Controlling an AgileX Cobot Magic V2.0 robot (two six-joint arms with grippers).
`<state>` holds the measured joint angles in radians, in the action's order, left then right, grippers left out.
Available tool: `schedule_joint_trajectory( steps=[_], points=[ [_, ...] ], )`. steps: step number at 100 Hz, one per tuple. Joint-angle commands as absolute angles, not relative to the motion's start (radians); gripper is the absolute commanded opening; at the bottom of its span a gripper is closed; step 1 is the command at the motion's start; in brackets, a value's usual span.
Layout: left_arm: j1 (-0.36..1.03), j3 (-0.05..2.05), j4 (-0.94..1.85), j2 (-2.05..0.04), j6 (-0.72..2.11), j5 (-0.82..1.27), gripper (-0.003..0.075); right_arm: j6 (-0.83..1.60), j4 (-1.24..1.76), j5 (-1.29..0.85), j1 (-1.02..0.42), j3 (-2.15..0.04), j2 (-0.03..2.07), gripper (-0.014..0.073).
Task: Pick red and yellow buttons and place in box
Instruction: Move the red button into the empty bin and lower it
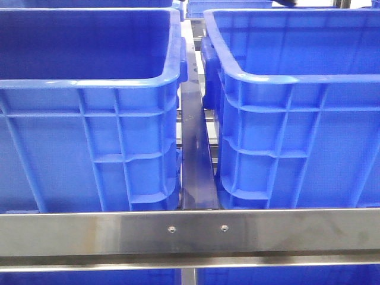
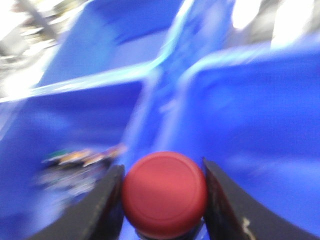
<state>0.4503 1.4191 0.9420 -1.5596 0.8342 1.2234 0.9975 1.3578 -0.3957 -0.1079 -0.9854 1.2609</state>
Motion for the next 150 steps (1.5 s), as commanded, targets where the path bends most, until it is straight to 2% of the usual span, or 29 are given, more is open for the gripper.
schedule_joint_trajectory(
  steps=[1,30,67,134,150],
  points=[
    [0.459,1.445,1.022,-1.516,0.834,1.241,0.0537,1.11,1.388,-0.264,-0.099,-1.025,1.258,0.0192],
    [0.459,1.445,1.022,-1.516,0.834,1.247,0.0536,1.272,1.388,-0.131,-0.099,-1.06,1.434,0.0192],
    [0.459,1.445,1.022,-1.516,0.834,1.248,0.0536,1.272,1.388,-0.071,-0.099,-1.222,1.687,0.0192],
    [0.459,1.445,1.022,-1.516,0.834,1.248,0.0536,1.272,1.388,-0.04,-0.099,-1.316,1.824,0.0195],
    [0.459,1.445,1.022,-1.516,0.834,1.248,0.0536,1.272,1.388,-0.044,-0.099,-1.316,1.824,0.0257]
  ],
)
